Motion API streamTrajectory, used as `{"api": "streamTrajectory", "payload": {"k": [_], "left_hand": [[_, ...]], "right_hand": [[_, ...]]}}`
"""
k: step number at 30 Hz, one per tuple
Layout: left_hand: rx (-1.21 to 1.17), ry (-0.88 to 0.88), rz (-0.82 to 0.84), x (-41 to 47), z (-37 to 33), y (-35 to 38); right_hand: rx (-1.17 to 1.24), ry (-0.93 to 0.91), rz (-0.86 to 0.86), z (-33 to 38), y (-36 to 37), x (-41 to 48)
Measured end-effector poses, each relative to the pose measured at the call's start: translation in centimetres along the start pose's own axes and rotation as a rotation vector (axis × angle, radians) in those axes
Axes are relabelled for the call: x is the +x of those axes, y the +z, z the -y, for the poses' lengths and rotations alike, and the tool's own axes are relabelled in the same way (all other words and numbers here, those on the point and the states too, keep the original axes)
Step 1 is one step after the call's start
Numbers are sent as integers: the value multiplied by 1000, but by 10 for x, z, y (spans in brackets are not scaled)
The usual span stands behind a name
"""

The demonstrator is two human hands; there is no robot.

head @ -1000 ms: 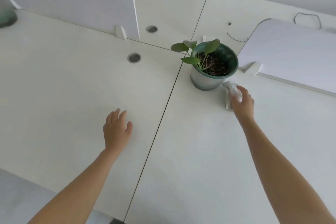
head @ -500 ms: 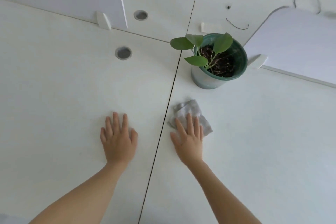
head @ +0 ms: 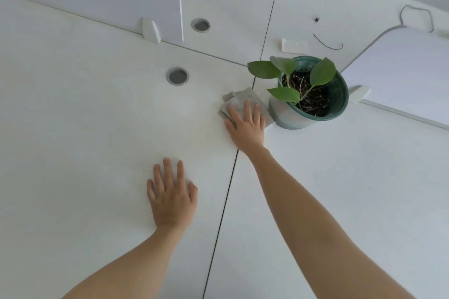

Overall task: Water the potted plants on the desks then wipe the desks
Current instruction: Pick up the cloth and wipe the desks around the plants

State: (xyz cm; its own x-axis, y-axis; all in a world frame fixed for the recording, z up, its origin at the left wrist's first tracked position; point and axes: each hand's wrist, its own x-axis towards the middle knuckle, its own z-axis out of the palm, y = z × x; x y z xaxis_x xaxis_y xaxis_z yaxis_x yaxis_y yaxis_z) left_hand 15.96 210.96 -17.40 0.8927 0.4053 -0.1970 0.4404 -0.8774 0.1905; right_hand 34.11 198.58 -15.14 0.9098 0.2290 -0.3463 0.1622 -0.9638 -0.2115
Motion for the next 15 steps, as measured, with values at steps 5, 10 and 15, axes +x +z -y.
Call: {"api": "streamTrajectory", "payload": {"k": [5, 10, 15], "left_hand": [[9, 3, -8, 0, -1, 2], [-41, -10, 12, 0, -2, -1], [-86, -22, 47, 0, -4, -3]], "right_hand": [[-92, -183, -42, 2, 28, -57], [-201, -244, -36, -98, 48, -141], [188, 550, -181, -180, 5, -133]]}}
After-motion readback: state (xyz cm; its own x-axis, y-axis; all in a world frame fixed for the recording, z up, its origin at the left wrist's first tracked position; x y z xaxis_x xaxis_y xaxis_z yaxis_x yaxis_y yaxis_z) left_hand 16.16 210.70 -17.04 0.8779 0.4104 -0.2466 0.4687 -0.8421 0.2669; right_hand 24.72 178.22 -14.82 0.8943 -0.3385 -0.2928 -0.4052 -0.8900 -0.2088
